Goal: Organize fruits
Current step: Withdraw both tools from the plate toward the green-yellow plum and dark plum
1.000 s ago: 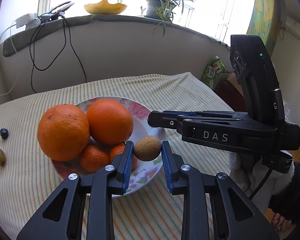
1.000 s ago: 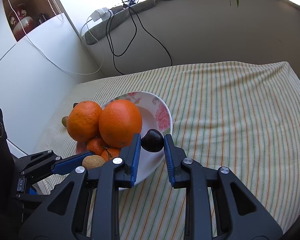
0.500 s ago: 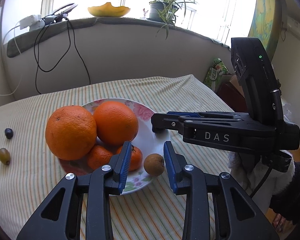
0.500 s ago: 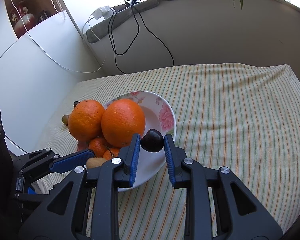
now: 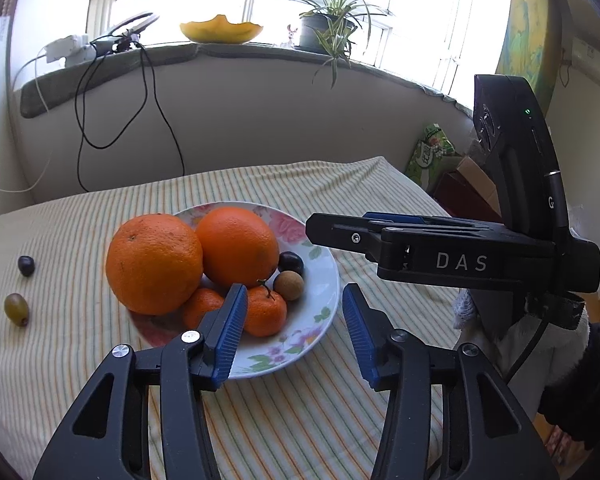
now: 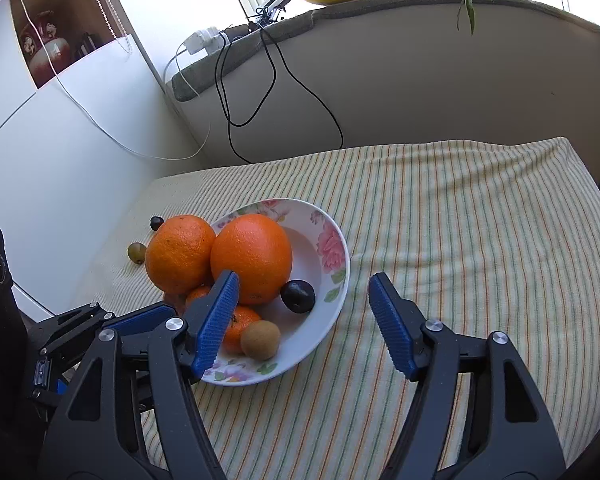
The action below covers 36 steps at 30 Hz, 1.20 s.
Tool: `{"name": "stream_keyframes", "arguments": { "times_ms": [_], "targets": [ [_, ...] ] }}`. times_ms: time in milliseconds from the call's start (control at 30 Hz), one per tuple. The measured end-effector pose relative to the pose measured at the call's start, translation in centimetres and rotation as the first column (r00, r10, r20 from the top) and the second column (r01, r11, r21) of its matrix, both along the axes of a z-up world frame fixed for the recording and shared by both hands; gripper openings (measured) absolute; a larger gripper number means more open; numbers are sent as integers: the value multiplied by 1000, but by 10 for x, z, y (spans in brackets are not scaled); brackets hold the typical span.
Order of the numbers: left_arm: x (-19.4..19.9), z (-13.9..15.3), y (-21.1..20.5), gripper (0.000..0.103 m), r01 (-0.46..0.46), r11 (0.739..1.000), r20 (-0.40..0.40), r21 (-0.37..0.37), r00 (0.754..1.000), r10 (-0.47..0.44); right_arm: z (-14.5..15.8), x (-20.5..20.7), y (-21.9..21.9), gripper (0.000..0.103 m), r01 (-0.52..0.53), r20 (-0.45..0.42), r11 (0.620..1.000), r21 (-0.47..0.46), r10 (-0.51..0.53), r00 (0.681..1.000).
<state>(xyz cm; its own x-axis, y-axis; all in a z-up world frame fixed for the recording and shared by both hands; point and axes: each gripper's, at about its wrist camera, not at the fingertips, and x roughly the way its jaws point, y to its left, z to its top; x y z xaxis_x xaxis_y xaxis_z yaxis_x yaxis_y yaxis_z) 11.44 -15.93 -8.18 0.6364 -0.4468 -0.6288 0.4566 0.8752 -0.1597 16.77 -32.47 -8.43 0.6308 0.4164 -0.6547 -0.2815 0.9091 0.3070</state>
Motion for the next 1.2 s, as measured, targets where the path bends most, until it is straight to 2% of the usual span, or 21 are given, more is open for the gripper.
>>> {"name": "stream_keyframes", "arguments": {
  "times_ms": [33,200,633,1200],
  "targets": [
    [-1,0,0,58,-5,1000,1,1,1000,5,1,-1,0,76,3,3,1000,-1,-3,1000],
    [-4,3,6,62,-20,1000,6,-3,1000,20,5,-4,2,81,10,13,1000,-11,-10,1000],
    [-12,8,29,62,-60,998,25,-27,998,60,17,-9,21,81,-14,40,999,-42,16,999],
    [-13,10,88,62,-170,984,36,-57,984,172,31,-1,74,81,-88,47,994,-64,91,995]
  ]
}}
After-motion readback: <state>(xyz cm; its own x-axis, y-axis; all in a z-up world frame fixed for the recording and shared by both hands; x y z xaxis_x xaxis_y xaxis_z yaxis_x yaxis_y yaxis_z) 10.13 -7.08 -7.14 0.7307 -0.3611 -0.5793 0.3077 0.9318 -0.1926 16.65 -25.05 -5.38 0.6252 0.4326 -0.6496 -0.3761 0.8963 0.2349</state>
